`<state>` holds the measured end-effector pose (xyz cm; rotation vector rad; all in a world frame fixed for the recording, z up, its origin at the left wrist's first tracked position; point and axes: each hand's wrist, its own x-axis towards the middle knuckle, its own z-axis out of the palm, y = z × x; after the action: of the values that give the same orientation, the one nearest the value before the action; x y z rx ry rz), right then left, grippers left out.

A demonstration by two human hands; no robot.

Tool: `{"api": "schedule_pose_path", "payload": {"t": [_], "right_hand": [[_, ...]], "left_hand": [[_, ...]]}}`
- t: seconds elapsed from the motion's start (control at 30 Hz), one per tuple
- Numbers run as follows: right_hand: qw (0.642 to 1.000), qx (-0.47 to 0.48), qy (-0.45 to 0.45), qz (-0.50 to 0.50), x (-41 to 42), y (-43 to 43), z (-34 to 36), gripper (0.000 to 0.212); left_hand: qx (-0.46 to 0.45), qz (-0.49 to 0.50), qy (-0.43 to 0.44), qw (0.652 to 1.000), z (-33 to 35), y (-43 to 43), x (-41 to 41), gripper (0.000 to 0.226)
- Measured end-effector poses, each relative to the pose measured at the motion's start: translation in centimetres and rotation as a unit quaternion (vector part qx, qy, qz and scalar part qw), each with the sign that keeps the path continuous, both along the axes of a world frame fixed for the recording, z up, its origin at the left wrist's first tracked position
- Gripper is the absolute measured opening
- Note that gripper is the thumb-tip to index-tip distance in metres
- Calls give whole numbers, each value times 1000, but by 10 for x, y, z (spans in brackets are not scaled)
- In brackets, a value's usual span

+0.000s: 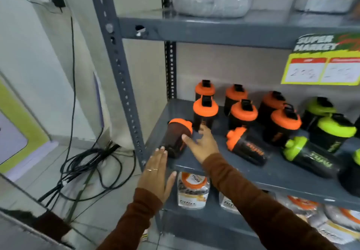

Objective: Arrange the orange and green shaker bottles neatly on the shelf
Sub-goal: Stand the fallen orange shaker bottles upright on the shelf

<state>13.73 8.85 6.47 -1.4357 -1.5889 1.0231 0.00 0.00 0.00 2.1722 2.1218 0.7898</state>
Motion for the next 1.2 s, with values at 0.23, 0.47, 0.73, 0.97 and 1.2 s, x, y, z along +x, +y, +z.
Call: {"api": "schedule_pose_path", "payload": {"t": [0.23,0.47,0.73,0.97,1.2], "right_hand": [[969,-209,82,-104,-49,30,-10,119],[962,-218,90,-135,-69,46,-5,113],[983,-23,76,-165,-48,13,-27,104],[973,82,27,-213,-22,5,-32,86],[966,68,96,-231,-27,0,-41,100]], "left_hand": [[-104,36,96,989,-16,10,-7,71],[-144,9,156,977,-31,11,-15,72],[-139,-14,161,977,-29,22,-12,69],[-144,-47,170,974,-20,51,-7,68],[-144,-34,160,976,-24,52,-7,63]]}}
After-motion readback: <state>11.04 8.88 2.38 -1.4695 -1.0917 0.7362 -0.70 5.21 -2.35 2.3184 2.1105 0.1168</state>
